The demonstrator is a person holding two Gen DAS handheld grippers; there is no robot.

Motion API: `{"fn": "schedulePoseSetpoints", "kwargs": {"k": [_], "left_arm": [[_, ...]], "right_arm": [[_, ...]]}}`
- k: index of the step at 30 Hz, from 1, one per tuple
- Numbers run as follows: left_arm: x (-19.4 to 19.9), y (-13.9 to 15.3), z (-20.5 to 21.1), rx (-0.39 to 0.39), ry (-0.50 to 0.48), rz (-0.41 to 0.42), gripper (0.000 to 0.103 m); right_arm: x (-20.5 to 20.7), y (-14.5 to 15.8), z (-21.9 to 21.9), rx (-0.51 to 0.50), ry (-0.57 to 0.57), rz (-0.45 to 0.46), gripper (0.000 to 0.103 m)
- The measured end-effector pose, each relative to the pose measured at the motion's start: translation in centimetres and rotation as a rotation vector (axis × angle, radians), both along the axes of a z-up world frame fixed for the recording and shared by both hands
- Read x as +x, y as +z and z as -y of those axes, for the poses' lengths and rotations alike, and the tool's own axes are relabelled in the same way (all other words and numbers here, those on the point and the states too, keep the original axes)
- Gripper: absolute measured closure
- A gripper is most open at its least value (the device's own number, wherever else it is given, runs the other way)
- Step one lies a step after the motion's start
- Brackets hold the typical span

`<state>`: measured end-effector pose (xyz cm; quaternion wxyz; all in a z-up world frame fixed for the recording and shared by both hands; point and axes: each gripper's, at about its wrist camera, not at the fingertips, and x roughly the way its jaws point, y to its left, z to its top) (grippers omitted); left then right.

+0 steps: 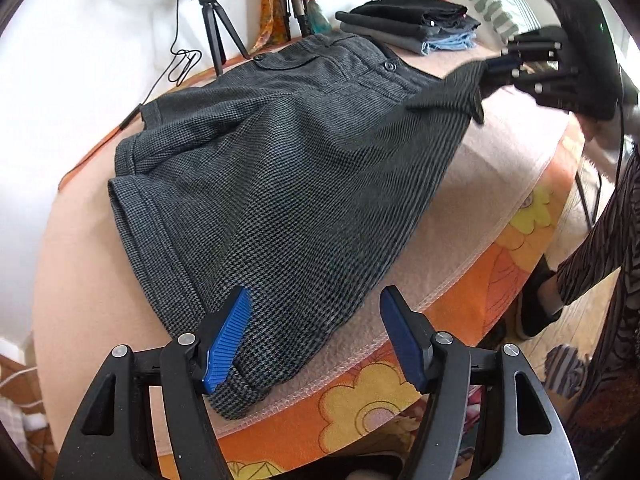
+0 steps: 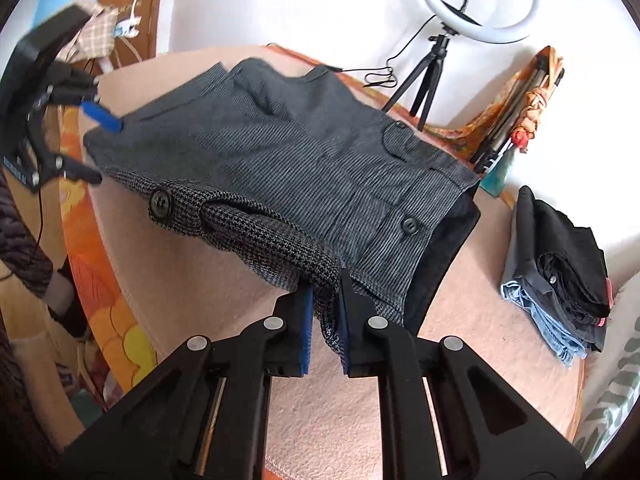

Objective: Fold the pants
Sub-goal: 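Grasp the waistband of the grey houndstooth trousers with both grippers, then lift the trousers with both grippers and fold them over onto the other half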

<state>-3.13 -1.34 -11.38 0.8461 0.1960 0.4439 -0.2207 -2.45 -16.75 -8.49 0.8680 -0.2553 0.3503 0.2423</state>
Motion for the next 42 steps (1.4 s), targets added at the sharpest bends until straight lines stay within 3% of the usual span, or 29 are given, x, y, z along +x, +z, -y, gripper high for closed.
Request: {"fn": "schedulePoseSetpoints", "kwargs": {"k": [8,9,11,12,17,23,27,36,42], "left_arm": [[1.3,-1.2,-1.7,0.113,0.097,0.046,0.038],[1.5,-1.1,-2.0,0.106,0.106,0.051,0.041],[1.6,-0.6,-2.7,0.047,0.085,0.052,0.069],[1.6,-0.1,-2.9,0.007,0.067,0.058,0.077],[1.6,2.6,-3.4,-0.006,0.061,0.185,0.089],[1.8,7.7,-4.8,-0.121,0.098,0.312,0.091],[2.4,10.0,-5.2,-0.155,0.096,0.356,0.091],[10.1,14.9,-4.0,-0.113,0.104,0.418,0.094],[16.4,15.7,-3.2,-0.091,0.123,0.405,0.094]], "right_arm": [[0.2,1.3,0.3,0.043,-0.024,0.027,0.093],[0.1,1.3,0.3,0.039,-0.023,0.030,0.093],[0.0,1.2,0.2,0.036,-0.021,0.032,0.093],[-0.1,1.1,0.2,0.033,-0.020,0.035,0.093],[-0.5,2.0,0.2,0.042,-0.028,0.076,0.093],[-1.7,5.1,0.8,0.108,-0.041,0.146,0.094],[-2.1,7.4,0.9,0.145,-0.038,0.189,0.094],[3.5,12.1,0.8,0.112,-0.050,0.229,0.094],[9.6,13.2,0.7,0.057,-0.070,0.242,0.094]]}}
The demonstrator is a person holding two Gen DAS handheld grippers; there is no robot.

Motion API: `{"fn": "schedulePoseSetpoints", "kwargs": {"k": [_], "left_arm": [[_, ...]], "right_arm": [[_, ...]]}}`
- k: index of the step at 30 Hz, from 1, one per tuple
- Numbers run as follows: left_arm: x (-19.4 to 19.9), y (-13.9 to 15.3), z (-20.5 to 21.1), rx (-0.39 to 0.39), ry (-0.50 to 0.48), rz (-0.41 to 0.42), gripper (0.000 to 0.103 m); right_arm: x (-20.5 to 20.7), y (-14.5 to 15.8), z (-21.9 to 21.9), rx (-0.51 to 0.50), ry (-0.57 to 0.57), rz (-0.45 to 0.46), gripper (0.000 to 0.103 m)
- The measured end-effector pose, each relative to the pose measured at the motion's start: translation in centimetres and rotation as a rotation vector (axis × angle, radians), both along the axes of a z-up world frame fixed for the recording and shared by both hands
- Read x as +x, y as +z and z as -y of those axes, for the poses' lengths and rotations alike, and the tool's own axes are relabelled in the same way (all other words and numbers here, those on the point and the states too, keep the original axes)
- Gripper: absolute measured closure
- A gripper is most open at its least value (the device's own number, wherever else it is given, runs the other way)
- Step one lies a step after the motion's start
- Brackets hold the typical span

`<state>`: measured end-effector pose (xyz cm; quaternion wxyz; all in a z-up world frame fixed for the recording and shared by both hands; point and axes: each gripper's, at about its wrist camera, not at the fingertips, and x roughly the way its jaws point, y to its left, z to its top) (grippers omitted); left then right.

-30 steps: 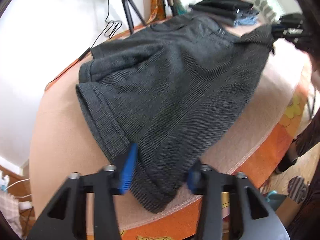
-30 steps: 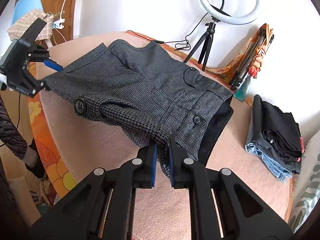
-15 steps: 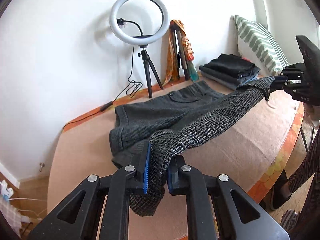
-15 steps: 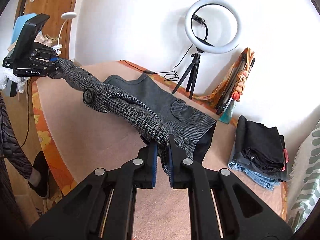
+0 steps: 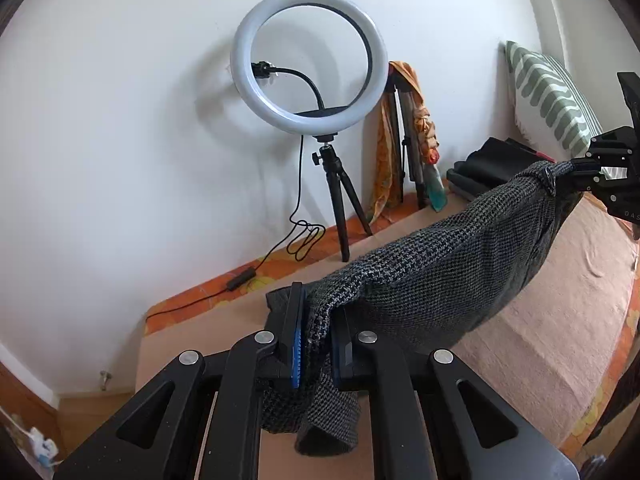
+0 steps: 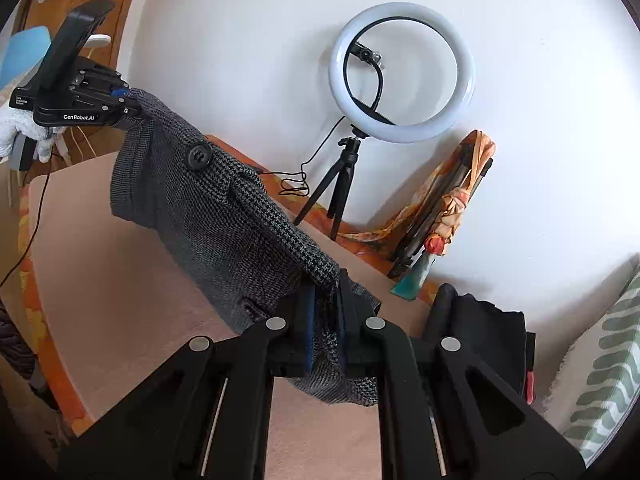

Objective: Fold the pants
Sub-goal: 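Lift the trousers with both grippers and fold them over onto the other half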

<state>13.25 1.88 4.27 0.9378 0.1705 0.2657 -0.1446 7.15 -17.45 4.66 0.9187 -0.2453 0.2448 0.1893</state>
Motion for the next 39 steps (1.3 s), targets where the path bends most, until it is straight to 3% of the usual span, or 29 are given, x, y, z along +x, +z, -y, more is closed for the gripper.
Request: {"fn": "schedulePoseSetpoints", "kwargs": {"k": [10,16,21,24,32,35,39], "left_arm": [[9.1,-2.3,1.3,0.074,0.026,-0.063,0.094],[13.7,-6.3,2.3,0.128,0.035,-0.123,0.094],[16.9,-9.8,1.8,0.111,0.058,-0.208,0.093],[17.9,-11.6,1.5,0.118,0.076,-0.240,0.088],[19.2,-14.2,-0.3,0.104,0.147,-0.278,0.050],[19.0,-13.8,-1.4,0.060,0.162,-0.275,0.043],[19.4,-12.2,-2.5,0.020,0.210,-0.257,0.042]], "right_arm": [[10.8,-2.7,-0.9,-0.125,-0.057,-0.021,0.094],[16.8,-6.5,-1.1,-0.179,-0.087,-0.086,0.094],[20.5,-10.2,-1.8,-0.230,-0.093,-0.132,0.094],[22.4,-12.3,-2.3,-0.240,-0.098,-0.162,0.094],[24.7,-17.0,-2.4,-0.264,-0.121,-0.247,0.094],[25.3,-17.4,-2.0,-0.233,-0.142,-0.276,0.093],[25.6,-16.6,-1.2,-0.200,-0.173,-0.309,0.078]]}}
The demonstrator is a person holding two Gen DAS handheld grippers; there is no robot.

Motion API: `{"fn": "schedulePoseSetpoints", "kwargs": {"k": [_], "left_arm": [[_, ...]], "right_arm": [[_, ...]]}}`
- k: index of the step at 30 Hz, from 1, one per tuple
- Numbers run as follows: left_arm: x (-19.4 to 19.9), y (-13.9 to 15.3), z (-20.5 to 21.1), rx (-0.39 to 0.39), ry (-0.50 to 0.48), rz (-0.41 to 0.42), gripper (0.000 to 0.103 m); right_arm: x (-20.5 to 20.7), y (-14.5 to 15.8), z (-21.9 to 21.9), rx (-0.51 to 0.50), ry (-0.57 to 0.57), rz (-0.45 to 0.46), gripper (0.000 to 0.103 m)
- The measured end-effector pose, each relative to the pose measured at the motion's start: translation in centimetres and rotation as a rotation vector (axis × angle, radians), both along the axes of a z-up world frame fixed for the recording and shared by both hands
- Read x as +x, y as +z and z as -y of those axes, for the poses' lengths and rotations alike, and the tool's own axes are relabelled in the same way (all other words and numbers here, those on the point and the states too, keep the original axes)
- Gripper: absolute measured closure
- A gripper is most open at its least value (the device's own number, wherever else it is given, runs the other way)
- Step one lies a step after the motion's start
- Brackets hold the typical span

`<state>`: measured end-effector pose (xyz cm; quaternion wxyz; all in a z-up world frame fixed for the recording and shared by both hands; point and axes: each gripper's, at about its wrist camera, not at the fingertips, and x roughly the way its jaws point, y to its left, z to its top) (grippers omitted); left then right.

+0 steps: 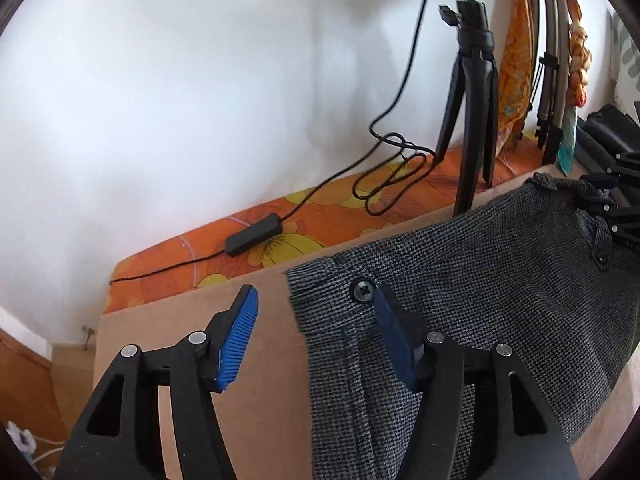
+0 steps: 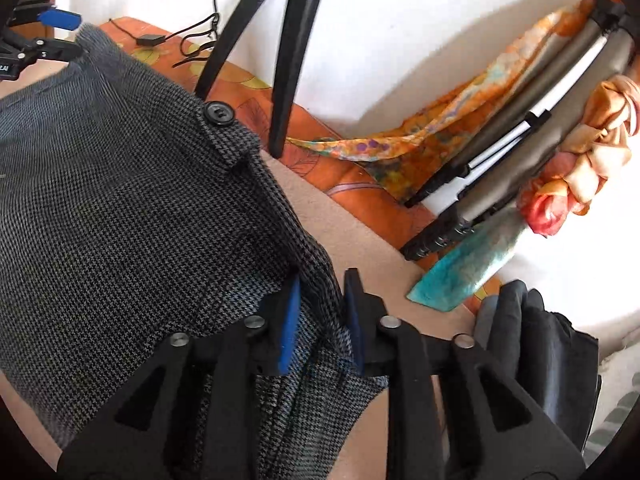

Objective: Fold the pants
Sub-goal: 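Lift the trousers with both grippers and fold them over onto the other half, then open both grippers and release the folded trousers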

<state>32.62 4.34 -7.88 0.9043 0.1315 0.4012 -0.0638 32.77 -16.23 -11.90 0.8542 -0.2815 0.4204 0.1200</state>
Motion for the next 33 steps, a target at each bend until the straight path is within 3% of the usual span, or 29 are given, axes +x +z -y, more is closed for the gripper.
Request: {"fn": "schedulePoseSetpoints", "kwargs": {"k": [2,6,13,17,23,29,33], "left_arm": [[-0.2,1.2,-1.1,-0.043,0.029,0.002,0.042],[-2.6,3.0,-2.6,-0.082,0.042,0.027,0.042],[-9.5,3.1,-3.3,-0.185,0.030,-0.002,0.031],[-12.5,1.4,-3.4,-0.257,0.033,-0.057,0.031],[-16.0,-1.5,-3.3,-0.242,0.024,-0.107,0.031],[-16.3,-4.0,-3.2,-0.156,0.022,-0.142,0.031],[-15.6,-5.7,-3.5,-0.149,0.022,-0.169,0.031]], "right_arm": [[-0.2,0.6,0.6,0.014,-0.012,-0.006,0.073],[-2.1,2.5,2.6,0.056,-0.074,0.027,0.054],[-9.1,5.9,6.5,0.385,-0.212,-0.009,0.023],[-14.2,5.0,7.7,0.552,-0.296,-0.089,0.022],[-16.9,1.0,9.3,0.789,-0.452,-0.218,0.022],[-17.2,-1.5,9.0,0.910,-0.490,-0.263,0.022],[-16.5,-2.5,8.2,0.959,-0.488,-0.282,0.022]]}}
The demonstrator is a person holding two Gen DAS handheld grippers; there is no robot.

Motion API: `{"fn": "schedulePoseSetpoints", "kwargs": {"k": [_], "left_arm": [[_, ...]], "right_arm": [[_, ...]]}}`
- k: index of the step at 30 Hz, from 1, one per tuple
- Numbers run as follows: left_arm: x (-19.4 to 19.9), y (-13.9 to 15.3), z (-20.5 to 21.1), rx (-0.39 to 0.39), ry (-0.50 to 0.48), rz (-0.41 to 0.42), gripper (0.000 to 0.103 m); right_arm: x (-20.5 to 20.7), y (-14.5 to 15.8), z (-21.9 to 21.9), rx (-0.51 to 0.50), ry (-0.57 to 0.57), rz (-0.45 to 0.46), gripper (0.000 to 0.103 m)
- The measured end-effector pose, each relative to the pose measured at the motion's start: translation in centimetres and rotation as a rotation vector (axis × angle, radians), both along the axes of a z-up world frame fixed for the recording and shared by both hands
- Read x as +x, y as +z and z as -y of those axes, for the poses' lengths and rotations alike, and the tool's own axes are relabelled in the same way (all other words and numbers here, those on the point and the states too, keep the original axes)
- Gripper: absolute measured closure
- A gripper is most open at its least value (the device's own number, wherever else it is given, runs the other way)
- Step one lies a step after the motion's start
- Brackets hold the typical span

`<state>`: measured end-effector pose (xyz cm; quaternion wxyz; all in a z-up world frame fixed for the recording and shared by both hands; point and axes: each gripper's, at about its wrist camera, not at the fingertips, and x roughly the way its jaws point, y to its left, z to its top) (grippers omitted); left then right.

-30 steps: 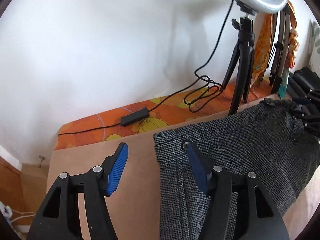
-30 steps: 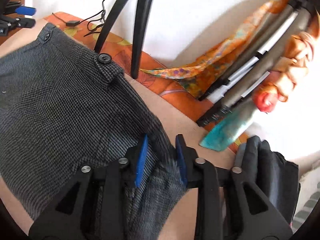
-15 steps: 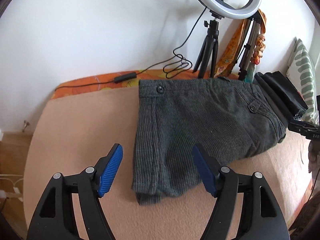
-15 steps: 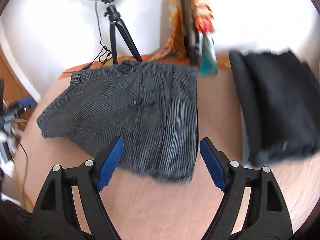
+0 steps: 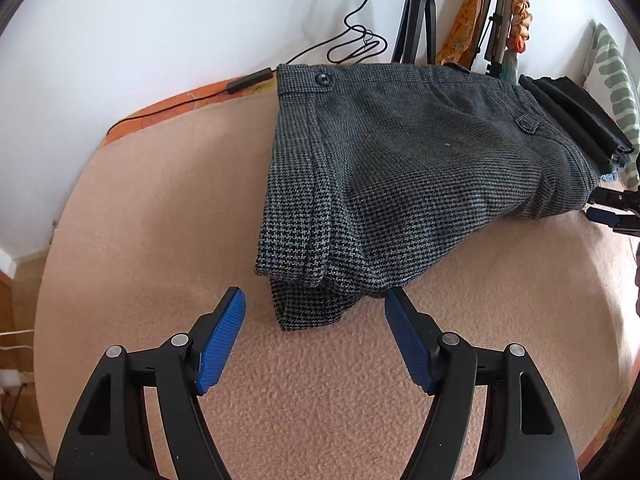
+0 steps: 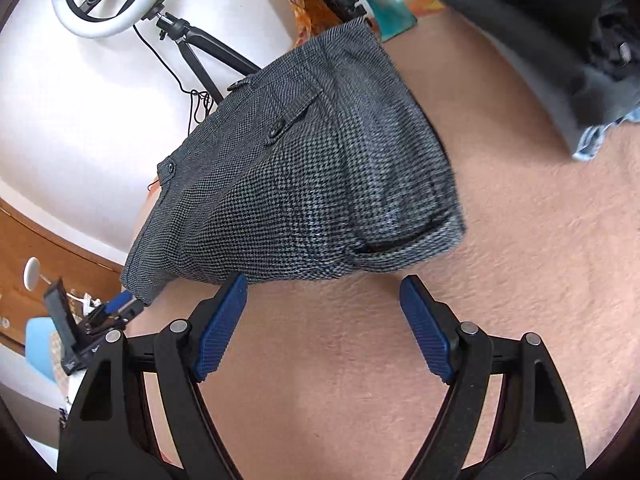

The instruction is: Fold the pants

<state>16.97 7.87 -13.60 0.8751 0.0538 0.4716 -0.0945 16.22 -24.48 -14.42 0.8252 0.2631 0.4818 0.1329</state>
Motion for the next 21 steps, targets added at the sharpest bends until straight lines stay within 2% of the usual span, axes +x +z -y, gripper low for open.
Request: {"fn": "schedulePoseSetpoints", "kwargs": {"k": [4,6,7,8,9,10,11,12,13,15,21], "left_arm": [[0.4,-1.4,0.6,0.047,-0.028,-0.005,0.031],[0.5,-1.4,0.8,0.040,-0.032,0.010,0.031],[0.6,-1.4,0.8,0.039,-0.035,0.014,0.034],[0.6,-1.3,0.8,0.030,-0.036,0.018,0.042],[0.8,-1.3,0.8,0.019,-0.033,0.016,0.046],[1.0,-1.3,0.8,0.009,-0.019,0.009,0.054],[1.2,-1.2,0.7,0.001,-0.005,0.005,0.066],[1.3,-1.0,0.7,-0.002,0.006,0.007,0.071],[1.5,-0.7,0.5,-0.017,0.014,0.011,0.076],[1.7,0.2,-0.2,-0.088,0.024,0.025,0.082],[1.8,3.3,-1.6,-0.197,0.057,0.109,0.083]], "right_arm": [[1.0,0.0,-0.9,-0.024,-0.003,0.034,0.021],[1.2,0.1,-1.0,-0.024,-0.004,0.048,0.022],[1.2,0.1,-1.1,-0.023,-0.007,0.054,0.023],[1.3,0.1,-1.2,-0.021,-0.006,0.057,0.025],[1.4,0.0,-1.3,-0.020,-0.003,0.059,0.032],[1.5,0.0,-1.4,-0.014,0.000,0.058,0.044],[1.7,-0.2,-1.4,0.001,0.004,0.050,0.052],[1.9,-0.4,-1.4,0.028,0.011,0.037,0.069],[2.0,-0.5,-1.2,0.058,0.012,0.029,0.077],[2.1,0.0,-0.9,0.100,0.009,0.031,0.084],[1.8,6.0,0.1,0.253,0.041,0.136,0.086]]}}
